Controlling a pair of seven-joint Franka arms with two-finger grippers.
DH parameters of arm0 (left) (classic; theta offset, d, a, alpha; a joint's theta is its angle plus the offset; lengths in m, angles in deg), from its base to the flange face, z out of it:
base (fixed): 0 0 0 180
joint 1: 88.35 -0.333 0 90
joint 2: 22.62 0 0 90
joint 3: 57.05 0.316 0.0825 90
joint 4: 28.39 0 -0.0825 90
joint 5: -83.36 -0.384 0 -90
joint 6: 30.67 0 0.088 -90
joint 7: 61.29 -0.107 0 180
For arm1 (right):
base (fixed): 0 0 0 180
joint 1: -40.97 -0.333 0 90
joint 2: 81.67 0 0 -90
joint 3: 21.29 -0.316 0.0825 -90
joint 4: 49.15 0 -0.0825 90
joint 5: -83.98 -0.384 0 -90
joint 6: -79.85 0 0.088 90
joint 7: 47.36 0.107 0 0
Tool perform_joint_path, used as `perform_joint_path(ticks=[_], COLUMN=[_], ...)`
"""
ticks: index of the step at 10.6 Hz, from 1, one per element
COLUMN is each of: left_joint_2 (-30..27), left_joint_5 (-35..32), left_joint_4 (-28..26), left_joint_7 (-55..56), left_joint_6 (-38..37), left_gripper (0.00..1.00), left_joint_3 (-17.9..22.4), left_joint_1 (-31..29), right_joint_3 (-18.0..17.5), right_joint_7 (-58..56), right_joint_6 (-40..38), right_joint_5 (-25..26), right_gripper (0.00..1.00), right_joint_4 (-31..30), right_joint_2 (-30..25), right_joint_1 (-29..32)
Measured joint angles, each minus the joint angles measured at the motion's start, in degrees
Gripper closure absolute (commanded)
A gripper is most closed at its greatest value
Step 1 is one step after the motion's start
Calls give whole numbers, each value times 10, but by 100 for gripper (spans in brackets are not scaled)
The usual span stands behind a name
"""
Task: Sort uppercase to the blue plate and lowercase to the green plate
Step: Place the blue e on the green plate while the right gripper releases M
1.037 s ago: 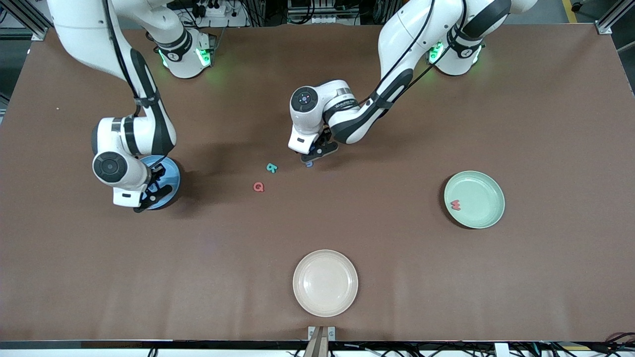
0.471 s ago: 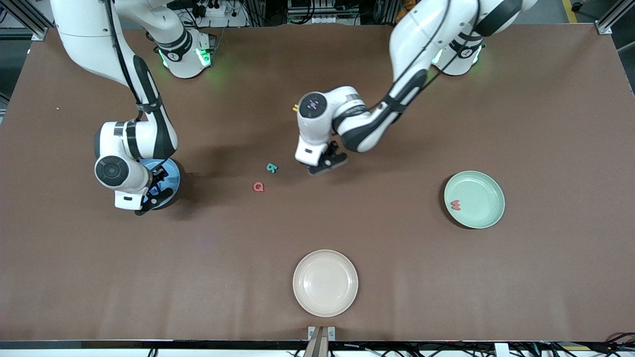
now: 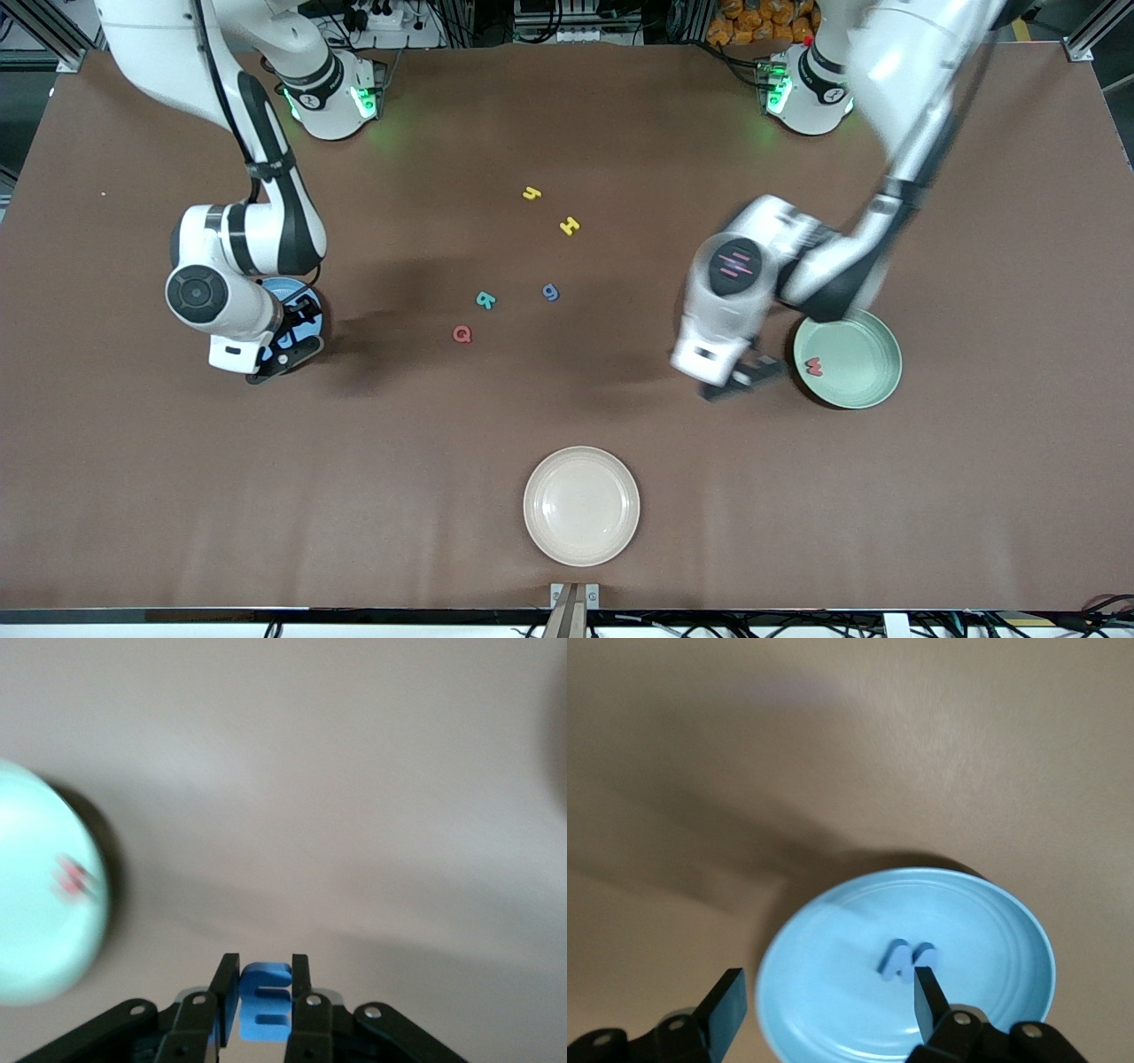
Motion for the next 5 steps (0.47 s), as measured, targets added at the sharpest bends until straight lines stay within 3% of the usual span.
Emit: perform_joint_path(ticks=[2, 3, 4, 5], left_joint_2=[4, 8, 15, 25], left_joint_5=[1, 8, 21, 28], left_joint_4=[-5, -9, -14, -20], left_joint_7=[-173, -227, -253, -256], left_joint_6=[1, 2, 2, 2], left_gripper=[100, 85, 61, 45], left_joint_3=[30, 54, 68, 70], left_joint_1=[-66, -74, -74, -72], right_joint_3=[-6, -17, -39, -60], right_joint_7=[76, 113, 162, 209], right_joint_6=[-17, -24, -27, -27], right_joint_5=[0, 0, -1, -1], right_gripper=[15, 15, 15, 15], right_joint_4=[0, 0, 0, 0], right_joint_2=[-31, -43, -52, -57], right_joint_1=[-20, -29, -33, -36])
